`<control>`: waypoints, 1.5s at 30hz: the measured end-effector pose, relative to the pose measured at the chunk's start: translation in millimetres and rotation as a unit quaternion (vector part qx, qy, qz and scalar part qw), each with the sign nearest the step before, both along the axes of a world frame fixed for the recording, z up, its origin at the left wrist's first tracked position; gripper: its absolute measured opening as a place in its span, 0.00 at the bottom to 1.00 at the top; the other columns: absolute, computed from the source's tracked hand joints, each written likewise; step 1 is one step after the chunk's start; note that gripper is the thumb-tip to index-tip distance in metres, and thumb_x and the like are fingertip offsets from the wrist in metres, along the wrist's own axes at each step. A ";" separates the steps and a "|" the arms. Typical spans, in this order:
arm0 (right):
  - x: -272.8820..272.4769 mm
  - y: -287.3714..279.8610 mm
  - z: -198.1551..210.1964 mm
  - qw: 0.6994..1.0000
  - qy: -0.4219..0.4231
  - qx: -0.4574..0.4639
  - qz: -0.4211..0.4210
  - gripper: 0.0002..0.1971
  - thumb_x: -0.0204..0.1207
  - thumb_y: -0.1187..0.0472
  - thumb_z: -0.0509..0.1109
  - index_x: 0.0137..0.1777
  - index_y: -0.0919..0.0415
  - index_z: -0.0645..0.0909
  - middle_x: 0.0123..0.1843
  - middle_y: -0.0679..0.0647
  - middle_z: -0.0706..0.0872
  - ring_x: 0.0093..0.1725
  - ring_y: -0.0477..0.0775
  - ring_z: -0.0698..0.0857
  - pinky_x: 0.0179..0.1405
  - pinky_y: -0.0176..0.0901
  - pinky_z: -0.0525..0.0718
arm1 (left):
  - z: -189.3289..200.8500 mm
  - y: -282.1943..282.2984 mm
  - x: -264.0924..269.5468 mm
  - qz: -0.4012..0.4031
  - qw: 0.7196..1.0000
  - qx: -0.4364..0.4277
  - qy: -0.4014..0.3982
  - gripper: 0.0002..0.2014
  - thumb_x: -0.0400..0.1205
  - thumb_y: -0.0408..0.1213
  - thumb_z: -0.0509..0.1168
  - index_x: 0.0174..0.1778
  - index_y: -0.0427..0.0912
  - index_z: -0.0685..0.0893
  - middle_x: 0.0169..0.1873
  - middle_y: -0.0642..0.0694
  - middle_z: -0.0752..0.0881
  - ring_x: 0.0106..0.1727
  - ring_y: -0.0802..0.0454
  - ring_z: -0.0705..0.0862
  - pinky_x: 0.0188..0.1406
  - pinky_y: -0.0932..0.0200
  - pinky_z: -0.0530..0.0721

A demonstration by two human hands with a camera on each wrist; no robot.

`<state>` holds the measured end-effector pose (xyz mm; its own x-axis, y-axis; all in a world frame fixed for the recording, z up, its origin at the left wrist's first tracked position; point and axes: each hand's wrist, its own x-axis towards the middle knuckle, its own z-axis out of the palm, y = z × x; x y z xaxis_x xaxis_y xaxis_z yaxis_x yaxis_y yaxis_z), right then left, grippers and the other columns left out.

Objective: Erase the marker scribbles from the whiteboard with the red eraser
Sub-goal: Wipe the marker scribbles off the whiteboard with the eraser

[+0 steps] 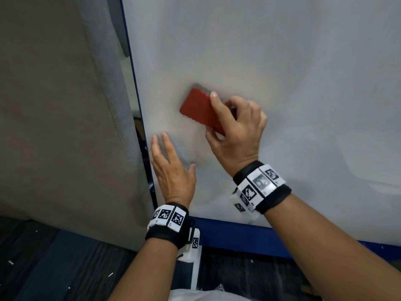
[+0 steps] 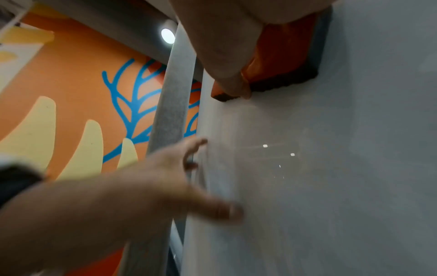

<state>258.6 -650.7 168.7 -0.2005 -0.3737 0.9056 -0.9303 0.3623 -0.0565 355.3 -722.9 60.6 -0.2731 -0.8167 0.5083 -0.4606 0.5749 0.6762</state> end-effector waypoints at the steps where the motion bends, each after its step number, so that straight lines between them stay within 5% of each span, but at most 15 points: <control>1: -1.4 5.2 -13.1 1.000 0.004 0.023 -0.004 0.31 0.64 0.59 0.77 0.71 0.54 0.83 0.59 0.51 0.73 0.57 0.58 0.73 0.56 0.54 0.69 | 4.9 0.3 -0.9 -0.001 1.000 -0.008 -0.001 0.57 0.68 0.38 0.83 0.86 0.40 0.51 0.83 0.37 0.51 0.84 0.38 0.55 0.80 0.37 0.66; 7: -11.0 42.5 -67.6 0.985 0.013 0.169 -0.018 0.34 0.59 0.64 0.79 0.70 0.52 0.82 0.56 0.56 0.83 0.56 0.59 0.75 0.55 0.56 0.70 | 22.1 8.7 0.6 -0.031 0.997 -0.050 -0.045 0.56 0.69 0.36 0.81 0.87 0.43 0.49 0.83 0.36 0.51 0.83 0.36 0.55 0.80 0.36 0.66; 12: -8.6 40.0 -29.6 0.988 -0.025 0.154 0.003 0.33 0.61 0.60 0.77 0.71 0.52 0.82 0.58 0.53 0.83 0.58 0.58 0.76 0.56 0.56 0.70 | 39.8 26.7 -5.1 -0.080 0.989 -0.107 -0.065 0.53 0.69 0.34 0.79 0.86 0.48 0.54 0.83 0.38 0.54 0.80 0.37 0.60 0.79 0.38 0.67; 21: -23.5 78.6 -17.5 0.981 -0.077 0.173 0.032 0.32 0.63 0.58 0.78 0.71 0.54 0.80 0.63 0.53 0.81 0.64 0.57 0.75 0.66 0.54 0.69 | 67.2 42.7 -15.5 -0.131 0.976 -0.166 -0.050 0.36 0.65 0.31 0.78 0.70 0.50 0.75 0.67 0.45 0.72 0.64 0.43 0.73 0.59 0.45 0.79; 36: -74.6 209.8 -11.4 0.964 -0.247 0.098 0.034 0.34 0.61 0.75 0.71 0.71 0.62 0.76 0.66 0.55 0.76 0.65 0.58 0.72 0.65 0.48 0.78 | 87.6 165.1 -82.6 -0.151 0.975 -0.151 -0.068 0.35 0.63 0.31 0.75 0.69 0.47 0.78 0.66 0.42 0.73 0.63 0.41 0.74 0.54 0.43 0.79; 45: -111.7 316.1 -11.0 0.948 -0.305 0.090 0.028 0.35 0.65 0.75 0.72 0.75 0.61 0.73 0.69 0.54 0.75 0.68 0.54 0.73 0.64 0.43 0.77 | 90.0 252.3 -117.1 -0.227 0.963 -0.122 -0.080 0.39 0.69 0.34 0.79 0.77 0.47 0.73 0.69 0.45 0.73 0.67 0.43 0.75 0.61 0.43 0.80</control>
